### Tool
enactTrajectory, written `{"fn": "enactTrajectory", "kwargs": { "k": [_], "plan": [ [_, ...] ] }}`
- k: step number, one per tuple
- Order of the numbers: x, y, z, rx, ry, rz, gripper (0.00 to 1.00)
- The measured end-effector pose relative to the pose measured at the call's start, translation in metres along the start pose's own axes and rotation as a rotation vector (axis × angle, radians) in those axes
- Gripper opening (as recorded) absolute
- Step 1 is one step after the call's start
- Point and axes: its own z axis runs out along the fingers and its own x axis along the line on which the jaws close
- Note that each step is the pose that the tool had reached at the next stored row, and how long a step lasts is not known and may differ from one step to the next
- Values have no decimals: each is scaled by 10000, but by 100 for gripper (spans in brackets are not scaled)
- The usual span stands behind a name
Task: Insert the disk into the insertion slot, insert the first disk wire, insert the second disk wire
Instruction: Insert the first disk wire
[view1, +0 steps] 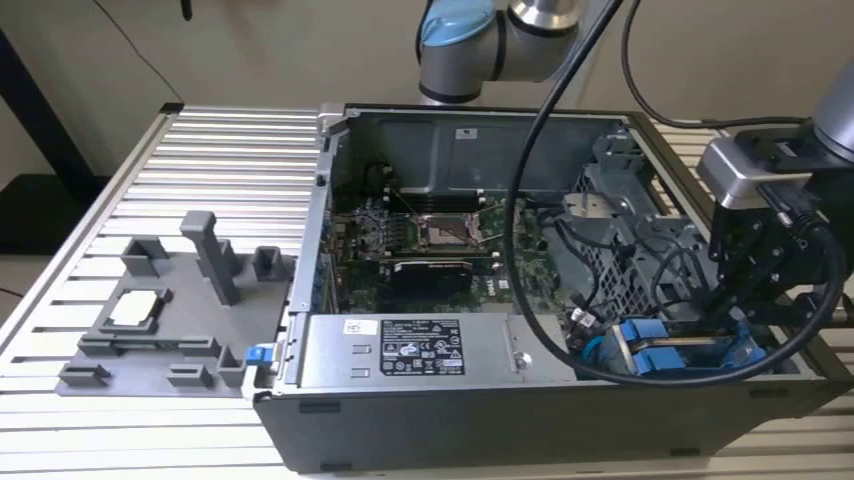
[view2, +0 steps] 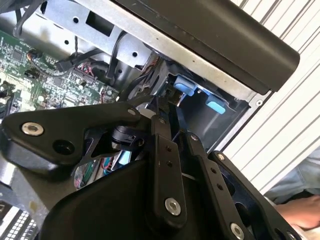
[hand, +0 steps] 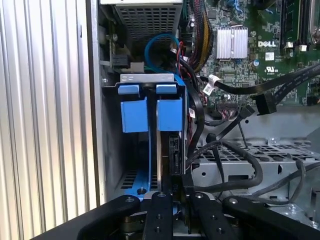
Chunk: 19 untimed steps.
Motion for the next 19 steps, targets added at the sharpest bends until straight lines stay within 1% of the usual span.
{"fn": "enactTrajectory", "kwargs": {
  "k": [3,6,8,15,16,17,19],
  "plan": [
    [-1,0,15,1,1,40,19],
    [0,2,56,2,4,75,19],
    [0,2,81,2,23,82,19],
    [1,4,108,0,-10,85,20],
    [1,3,97,1,-9,85,26],
    [1,2,70,0,-12,86,26],
    [0,-1,-25,0,-6,85,26]
  ]
}}
